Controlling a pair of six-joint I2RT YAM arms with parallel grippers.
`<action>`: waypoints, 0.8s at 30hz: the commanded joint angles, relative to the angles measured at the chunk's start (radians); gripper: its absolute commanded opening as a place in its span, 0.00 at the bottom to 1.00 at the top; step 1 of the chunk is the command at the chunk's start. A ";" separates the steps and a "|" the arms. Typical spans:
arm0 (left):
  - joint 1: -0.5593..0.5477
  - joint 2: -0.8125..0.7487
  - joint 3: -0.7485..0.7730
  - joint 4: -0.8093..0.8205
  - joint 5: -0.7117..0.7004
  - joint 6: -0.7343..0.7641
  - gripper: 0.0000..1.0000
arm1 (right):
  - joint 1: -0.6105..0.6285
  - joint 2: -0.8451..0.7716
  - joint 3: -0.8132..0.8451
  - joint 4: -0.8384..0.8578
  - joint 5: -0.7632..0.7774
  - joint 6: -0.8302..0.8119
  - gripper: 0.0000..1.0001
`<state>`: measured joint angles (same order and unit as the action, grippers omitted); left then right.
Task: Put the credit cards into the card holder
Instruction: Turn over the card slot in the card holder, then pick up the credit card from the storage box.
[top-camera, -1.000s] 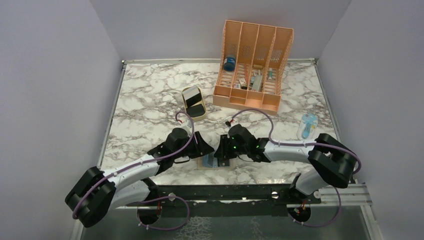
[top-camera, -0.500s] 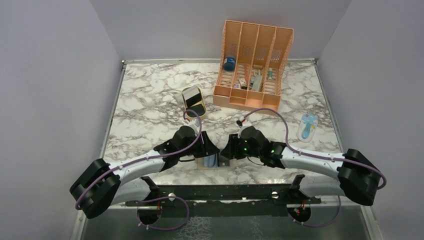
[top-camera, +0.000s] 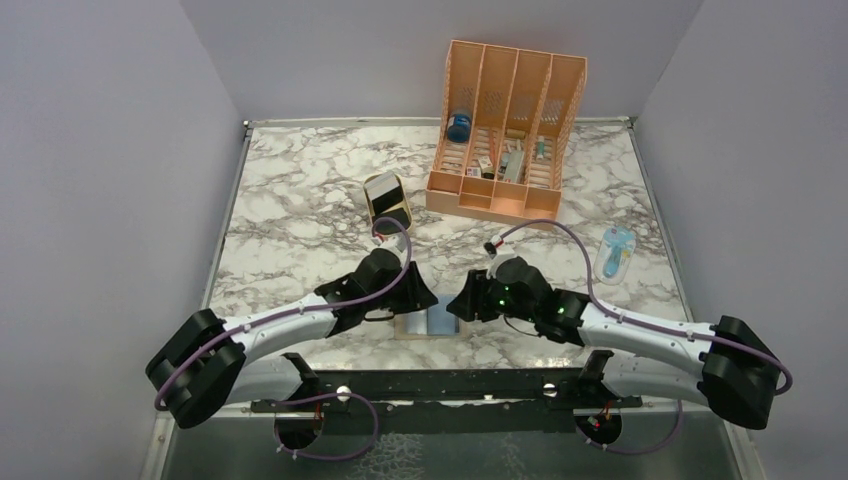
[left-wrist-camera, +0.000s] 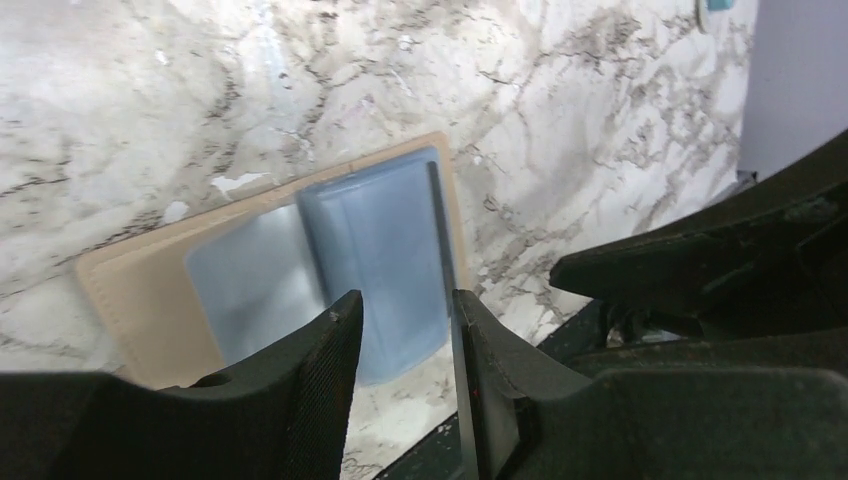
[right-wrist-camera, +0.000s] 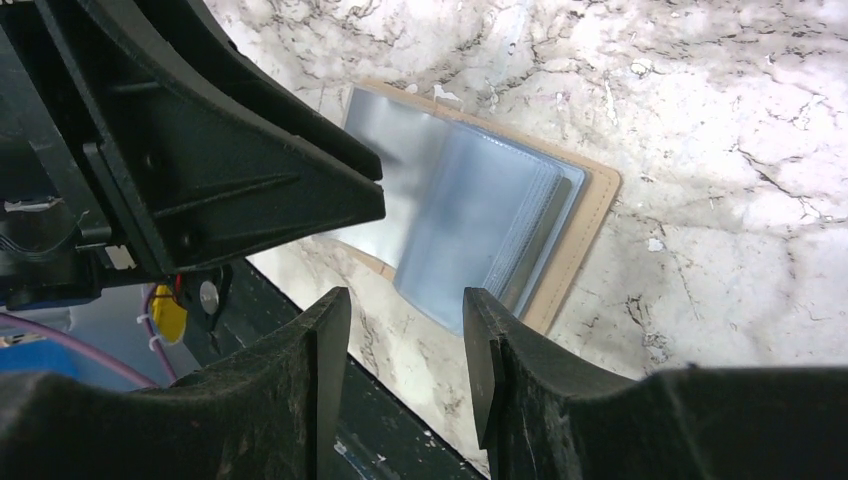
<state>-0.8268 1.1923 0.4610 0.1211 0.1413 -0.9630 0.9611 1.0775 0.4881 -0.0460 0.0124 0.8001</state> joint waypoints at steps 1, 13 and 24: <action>-0.006 -0.034 0.056 -0.166 -0.131 0.046 0.39 | 0.004 0.024 -0.009 0.044 -0.028 0.009 0.46; 0.043 0.010 0.321 -0.509 -0.379 0.347 0.45 | 0.004 -0.018 0.004 0.006 -0.010 -0.010 0.51; 0.290 0.204 0.669 -0.588 -0.275 0.758 0.47 | 0.005 -0.086 -0.017 -0.035 -0.018 -0.018 0.50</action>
<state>-0.5709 1.3499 1.0191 -0.4263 -0.1699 -0.4034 0.9611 1.0264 0.4881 -0.0612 0.0051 0.8059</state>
